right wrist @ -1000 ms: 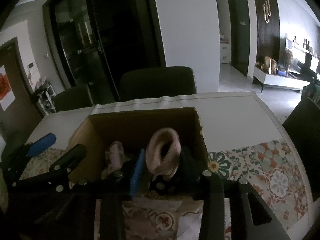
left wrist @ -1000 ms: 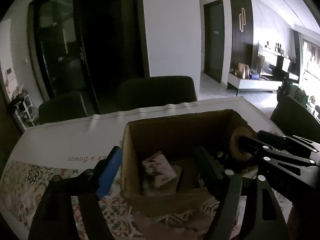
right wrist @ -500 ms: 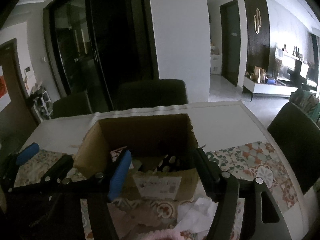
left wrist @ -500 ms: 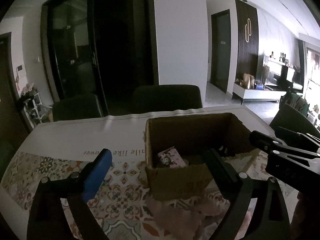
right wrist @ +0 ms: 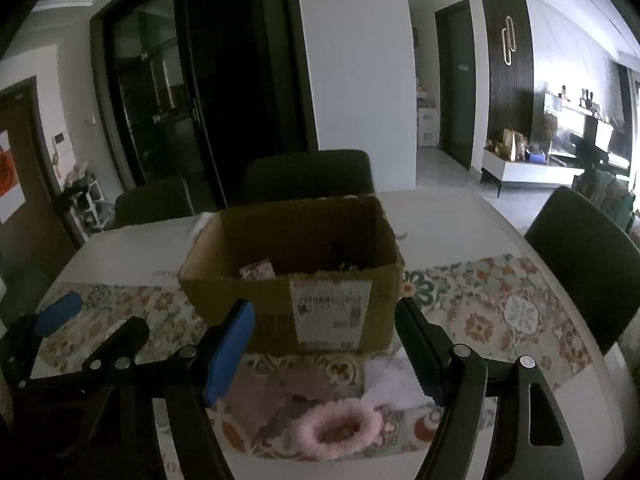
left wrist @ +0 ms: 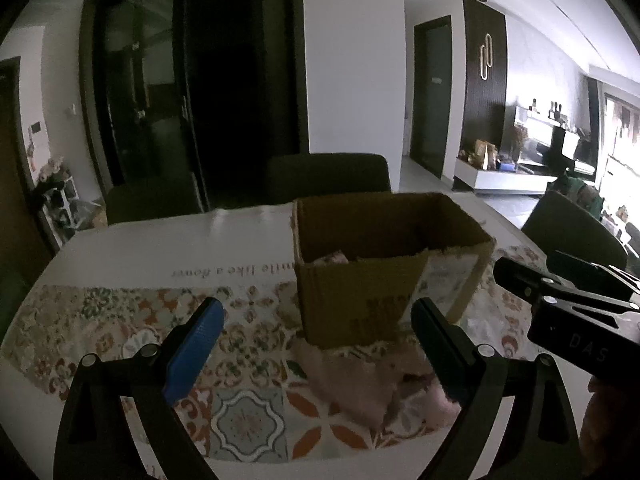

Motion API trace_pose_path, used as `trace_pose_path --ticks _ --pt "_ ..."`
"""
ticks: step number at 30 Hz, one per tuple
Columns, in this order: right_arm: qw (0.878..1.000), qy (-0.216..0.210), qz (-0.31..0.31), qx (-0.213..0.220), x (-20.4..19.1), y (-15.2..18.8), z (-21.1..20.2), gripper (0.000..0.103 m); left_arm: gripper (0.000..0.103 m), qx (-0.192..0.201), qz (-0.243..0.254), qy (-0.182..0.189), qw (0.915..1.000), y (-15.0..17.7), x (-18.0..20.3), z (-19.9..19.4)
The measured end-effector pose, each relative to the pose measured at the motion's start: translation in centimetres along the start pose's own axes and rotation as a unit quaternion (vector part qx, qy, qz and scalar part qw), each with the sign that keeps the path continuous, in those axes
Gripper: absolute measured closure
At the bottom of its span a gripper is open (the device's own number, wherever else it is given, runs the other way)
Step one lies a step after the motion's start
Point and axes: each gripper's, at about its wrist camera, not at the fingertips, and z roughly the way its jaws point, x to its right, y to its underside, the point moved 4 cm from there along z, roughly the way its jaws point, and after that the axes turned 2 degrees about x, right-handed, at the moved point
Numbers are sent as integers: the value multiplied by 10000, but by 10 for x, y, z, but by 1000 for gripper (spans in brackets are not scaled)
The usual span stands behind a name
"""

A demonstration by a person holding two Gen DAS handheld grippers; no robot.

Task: Organize soft objects
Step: 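Withdraw both open tools from the box toward the pink headband and cloth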

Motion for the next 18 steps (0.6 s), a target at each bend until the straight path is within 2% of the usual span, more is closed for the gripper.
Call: trace_pose_path --ticks 7,18 --pt "9998 189 16 -110 -1 31 -3 26 7 -192 190 86 9996 33 -2 1" --pt "9993 207 150 -256 -5 72 -3 26 7 -441 235 350 9981 70 -3 7"
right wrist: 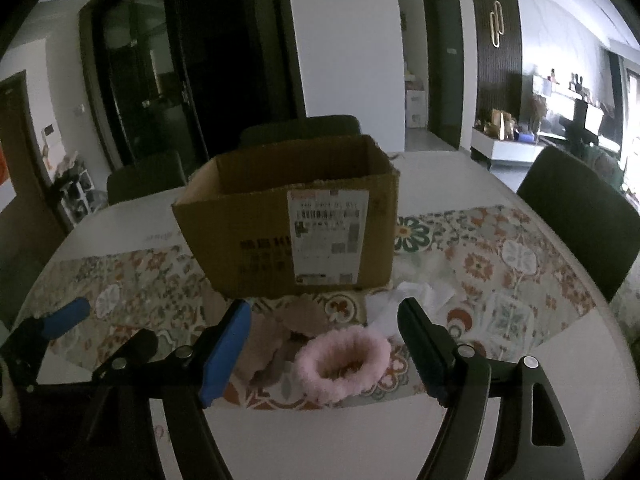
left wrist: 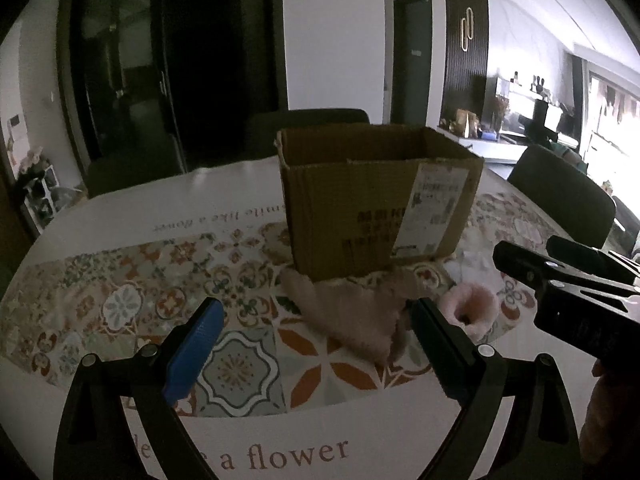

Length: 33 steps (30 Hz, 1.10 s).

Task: Organize soft objects
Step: 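Withdraw both open tools from the box toward the pink headband and cloth, then grasp the pink fuzzy headband with the right tool while the left tool grasps the pink cloth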

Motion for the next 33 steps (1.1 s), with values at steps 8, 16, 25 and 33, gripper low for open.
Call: trace_pose_path --ticks 8,16,25,33 --pt "9994 -72 140 -306 4 32 12 26 7 -73 252 41 9996 20 7 13" --pt "9975 8 151 -688 10 54 32 26 7 -277 372 118 9989 36 11 36" --pt "9945 92 50 -1045 15 62 61 26 8 -454 638 318 9964 37 17 68" --pt "9931 308 56 -1126 24 61 78 26 8 -675 731 612 9932 33 25 98"
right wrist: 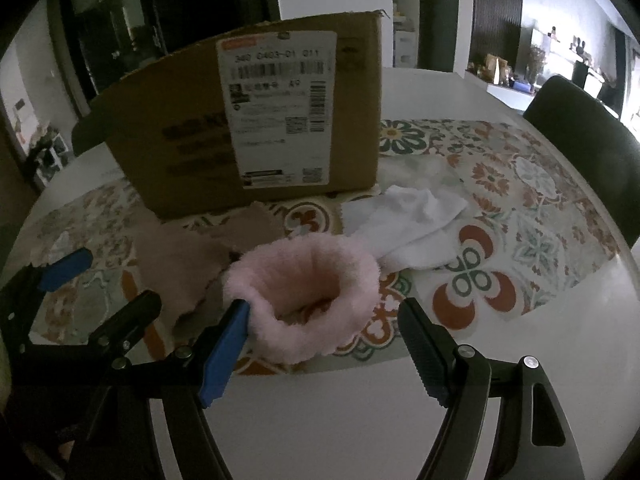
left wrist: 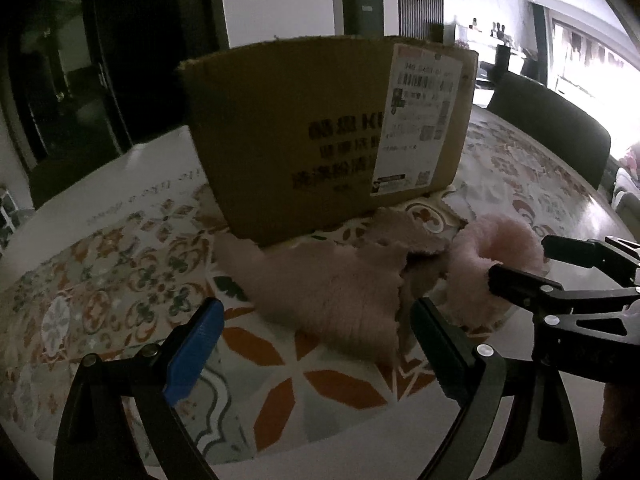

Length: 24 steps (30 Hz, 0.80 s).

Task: Organize soft objects
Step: 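Grasp the pink fuzzy headband with the right tool while the left tool grasps the pink cloth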

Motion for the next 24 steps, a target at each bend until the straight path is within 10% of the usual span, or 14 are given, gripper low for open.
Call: trace_pose_path --ticks 16,24 --pt "9986 -389 333 -98 7 1 16 28 37 -493 -38 86 9987 6 14 41" --pt "9979 -549 313 -155 5 3 17 72 80 -513 -387 -30 9979 7 9 36"
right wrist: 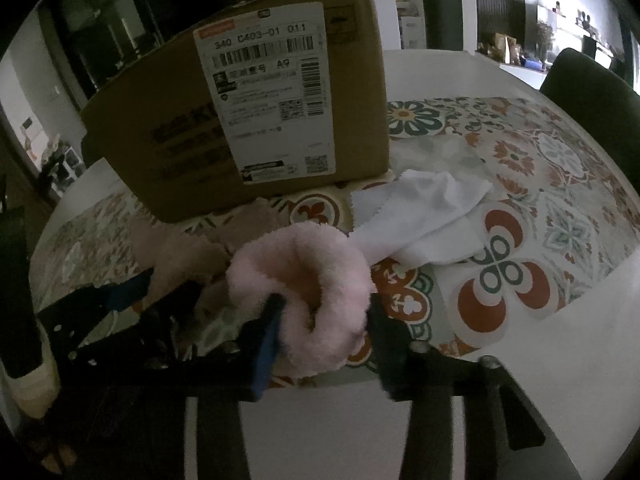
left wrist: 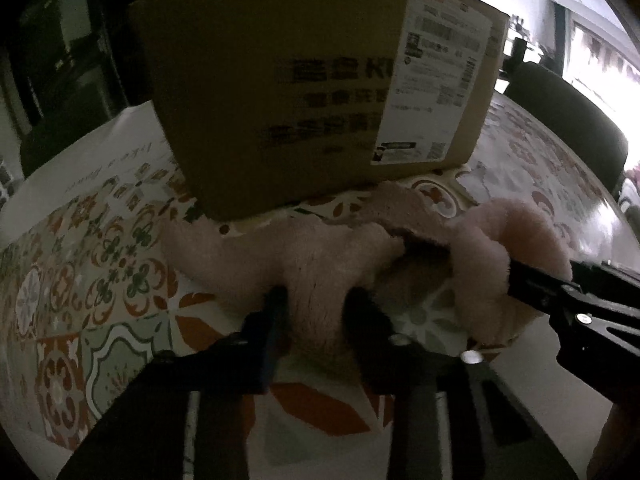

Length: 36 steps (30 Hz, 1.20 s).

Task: Organize soft objects
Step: 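Grasp the pink fuzzy headband with the right tool while the left tool grasps the pink cloth, then lift the headband and pink cloth up over the cardboard box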

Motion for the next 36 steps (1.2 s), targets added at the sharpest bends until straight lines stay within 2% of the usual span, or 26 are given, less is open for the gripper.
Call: trace_pose_path --ticks 1,6,16,36 --pt "10000 -18 3 -8 -1 1 -1 75 85 -21 -64 22 10000 0 0 -1" --pt "9999 -63 89 -33 2 2 -5 81 88 -48 -335 165 9993 3 2 -13" --pt "9996 -163 226 44 8 5 -30 82 89 241 -511 66 9984 -1 9 -56" --pt "9963 -495 180 673 1 -9 -103 82 89 1001 -663 -114 9927 -18 21 -146"
